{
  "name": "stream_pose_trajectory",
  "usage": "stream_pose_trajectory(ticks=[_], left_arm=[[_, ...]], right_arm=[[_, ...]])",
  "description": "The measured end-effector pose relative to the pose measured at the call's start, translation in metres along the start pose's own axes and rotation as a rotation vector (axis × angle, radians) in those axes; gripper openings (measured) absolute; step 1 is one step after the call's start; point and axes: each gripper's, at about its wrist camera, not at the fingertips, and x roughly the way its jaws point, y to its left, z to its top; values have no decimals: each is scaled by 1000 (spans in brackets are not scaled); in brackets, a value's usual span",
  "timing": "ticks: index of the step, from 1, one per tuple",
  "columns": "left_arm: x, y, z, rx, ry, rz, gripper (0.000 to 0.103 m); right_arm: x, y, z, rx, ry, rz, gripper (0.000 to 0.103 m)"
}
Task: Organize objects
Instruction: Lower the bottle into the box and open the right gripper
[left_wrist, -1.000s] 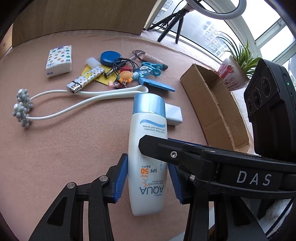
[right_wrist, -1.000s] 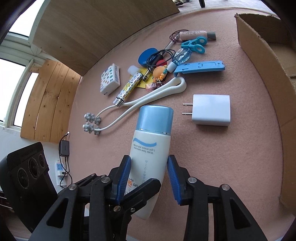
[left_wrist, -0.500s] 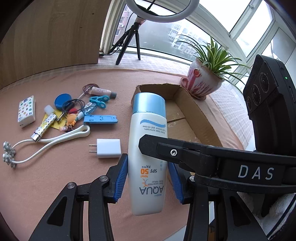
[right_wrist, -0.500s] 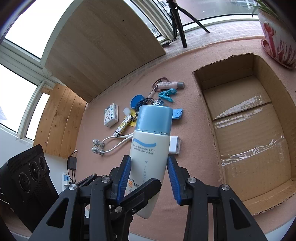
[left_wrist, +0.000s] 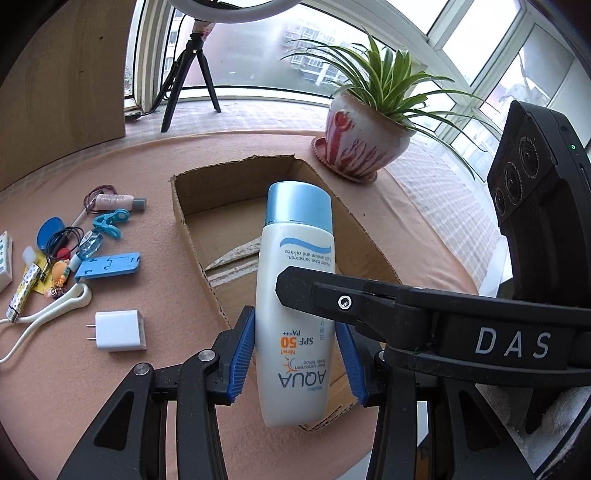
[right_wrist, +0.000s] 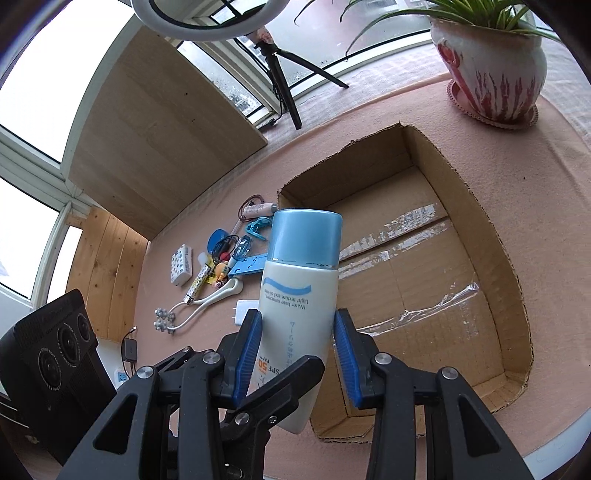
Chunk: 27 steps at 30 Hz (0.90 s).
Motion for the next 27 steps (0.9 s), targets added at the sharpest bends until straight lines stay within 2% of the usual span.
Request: stream_pose_trajectory(ticks=[8,11,13,14,27], left_arm=[[16,-10,1,19,22,14,47],[14,-7,1,20,16,58,51],[8,-2,0,11,5,73,51],[5,1,0,7,-1,87,51],[-65,70,-14,-84,-88,255,52]], right_arm=[[1,-19,1,10,5,-9,37],[-1,-17,0,-5,-19,-42,41],[-5,-16,1,-22,-46,-85,54],[-8,-15,1,-25,-59,-91,55],[-2,31,-7,-123,-79,-121,56]])
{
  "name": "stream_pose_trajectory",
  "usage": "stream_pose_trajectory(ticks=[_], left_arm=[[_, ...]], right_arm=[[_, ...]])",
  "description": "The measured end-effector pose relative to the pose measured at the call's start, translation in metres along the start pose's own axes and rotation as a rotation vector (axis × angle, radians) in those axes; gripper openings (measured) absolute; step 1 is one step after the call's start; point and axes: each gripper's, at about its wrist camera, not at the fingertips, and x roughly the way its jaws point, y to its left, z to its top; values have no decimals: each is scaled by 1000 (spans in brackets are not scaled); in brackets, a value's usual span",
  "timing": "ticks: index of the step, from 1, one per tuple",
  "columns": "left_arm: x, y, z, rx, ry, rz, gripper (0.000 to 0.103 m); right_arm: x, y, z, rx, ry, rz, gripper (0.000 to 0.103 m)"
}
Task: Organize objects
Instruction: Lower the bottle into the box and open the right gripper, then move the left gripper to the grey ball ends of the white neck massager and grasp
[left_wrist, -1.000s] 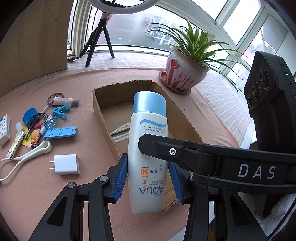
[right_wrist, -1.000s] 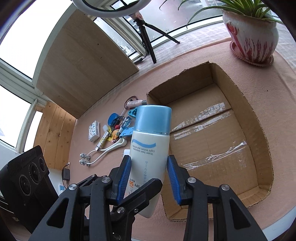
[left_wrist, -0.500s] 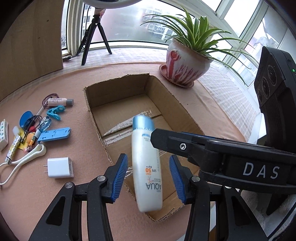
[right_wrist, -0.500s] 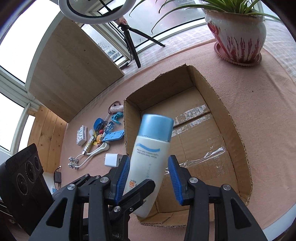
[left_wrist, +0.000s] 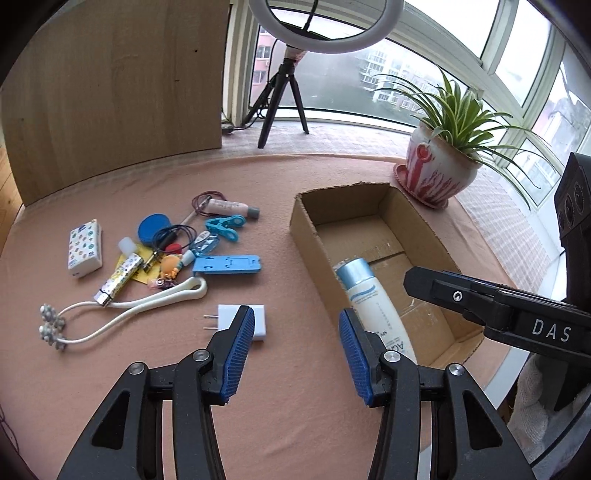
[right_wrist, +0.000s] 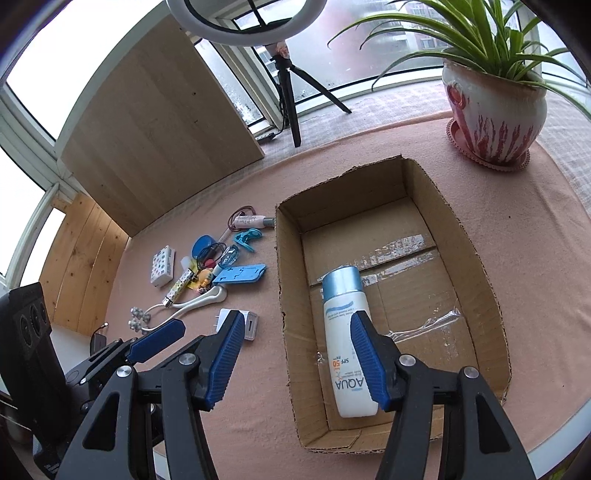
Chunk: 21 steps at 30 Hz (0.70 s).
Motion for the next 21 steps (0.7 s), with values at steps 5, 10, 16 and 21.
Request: stream_pose_trajectory(ticks=[5,10,16,21], left_arm=[[-26,42,-5,-51,-35,67,52],[-47,85,-12,-93,-55,124,52],[-59,147,-27,-156,-41,185,52],[-57,199,-36,-221,-1,207,53]], right_arm=[[2,29,-3,-58,-9,-7,56],[9,58,-6,-113,-9,-12,56],[21,80,-11,-149,6,-25,56],[36,90,-14,-152,33,-30,56]])
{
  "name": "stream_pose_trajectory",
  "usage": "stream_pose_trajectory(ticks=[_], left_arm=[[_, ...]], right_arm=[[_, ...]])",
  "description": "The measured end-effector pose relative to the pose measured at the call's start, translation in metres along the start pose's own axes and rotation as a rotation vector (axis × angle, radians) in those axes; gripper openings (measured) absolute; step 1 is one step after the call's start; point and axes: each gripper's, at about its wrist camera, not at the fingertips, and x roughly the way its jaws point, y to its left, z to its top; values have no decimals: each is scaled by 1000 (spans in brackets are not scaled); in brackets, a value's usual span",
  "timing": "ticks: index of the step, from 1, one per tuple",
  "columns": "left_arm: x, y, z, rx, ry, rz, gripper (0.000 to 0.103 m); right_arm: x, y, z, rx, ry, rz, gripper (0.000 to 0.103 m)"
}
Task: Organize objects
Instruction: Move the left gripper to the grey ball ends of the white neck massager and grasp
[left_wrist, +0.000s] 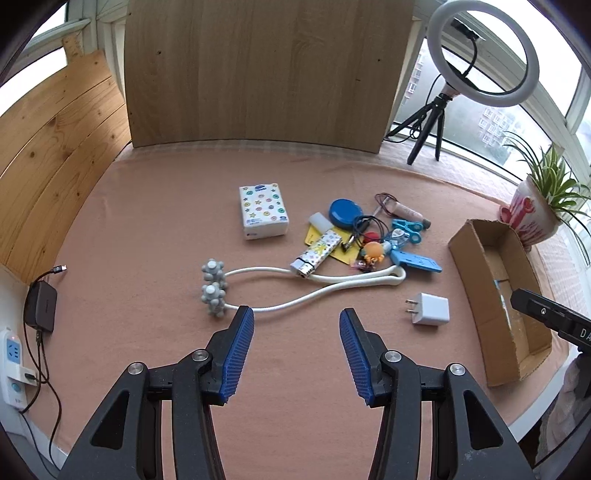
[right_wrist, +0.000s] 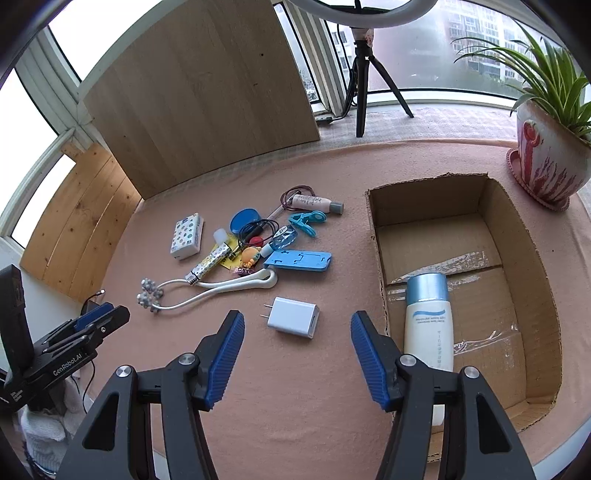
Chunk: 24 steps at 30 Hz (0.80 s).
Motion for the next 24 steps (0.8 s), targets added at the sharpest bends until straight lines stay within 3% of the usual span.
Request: stream_pose_trajectory(ticks=[9,24], left_arm=[[31,58,18,-57,44,23,77],[117,89,60,-52,154,12,77]], right_arm=[[32,18,-1,4,65,9,57],[38,21,-14,86,85,4,57]])
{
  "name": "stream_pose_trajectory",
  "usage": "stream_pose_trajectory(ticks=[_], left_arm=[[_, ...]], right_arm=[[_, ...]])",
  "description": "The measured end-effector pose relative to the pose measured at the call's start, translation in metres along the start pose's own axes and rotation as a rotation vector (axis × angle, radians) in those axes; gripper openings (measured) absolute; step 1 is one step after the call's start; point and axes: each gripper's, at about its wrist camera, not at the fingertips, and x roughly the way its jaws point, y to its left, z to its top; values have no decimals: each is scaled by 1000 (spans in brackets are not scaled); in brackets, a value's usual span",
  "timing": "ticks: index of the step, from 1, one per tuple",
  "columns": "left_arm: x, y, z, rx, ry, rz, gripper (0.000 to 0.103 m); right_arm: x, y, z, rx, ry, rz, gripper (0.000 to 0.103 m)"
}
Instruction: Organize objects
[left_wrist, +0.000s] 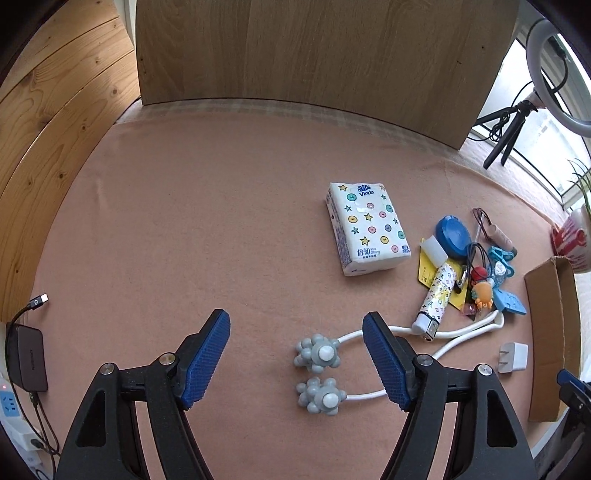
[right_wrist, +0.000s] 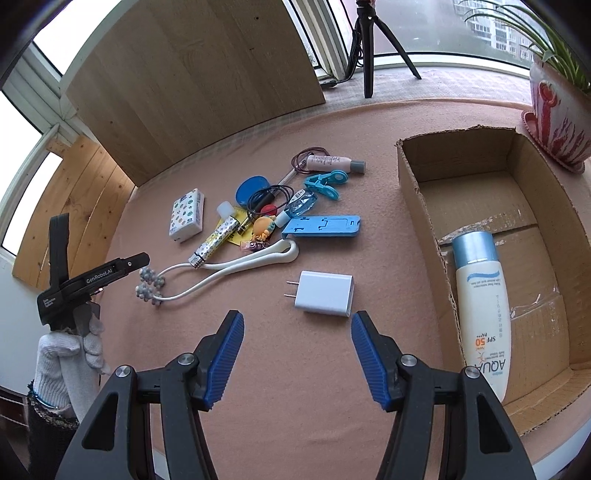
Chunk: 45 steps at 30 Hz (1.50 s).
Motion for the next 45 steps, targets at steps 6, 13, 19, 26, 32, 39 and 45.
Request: stream_pose_trajectory(ticks=[6,13,19,26,32,39,45], left_arm=[[14,-8,-5,56,41,-12,58],[21,-23,-32,121,90,-33,39],[13,-30,-55,102,98,-87,33],[2,-53,-89,124,116,-145,30],[-8,-64,-113,108,131,-185,30],[-17,-75,-132,151,173,-224,31],[-25,-69,-133,151,158,-186,49]], right_arm=[[1,-5,-3,28,3,-9,57],[6,6,-4,9,15,0,57],[13,19,-4,-13,26,14,57],[21,23,-4,-18,45,31,57],[31,21,-9,-10,73,46,57],[47,16,-17,21,135,75,57],[56,20,-22,10,160,68,57]])
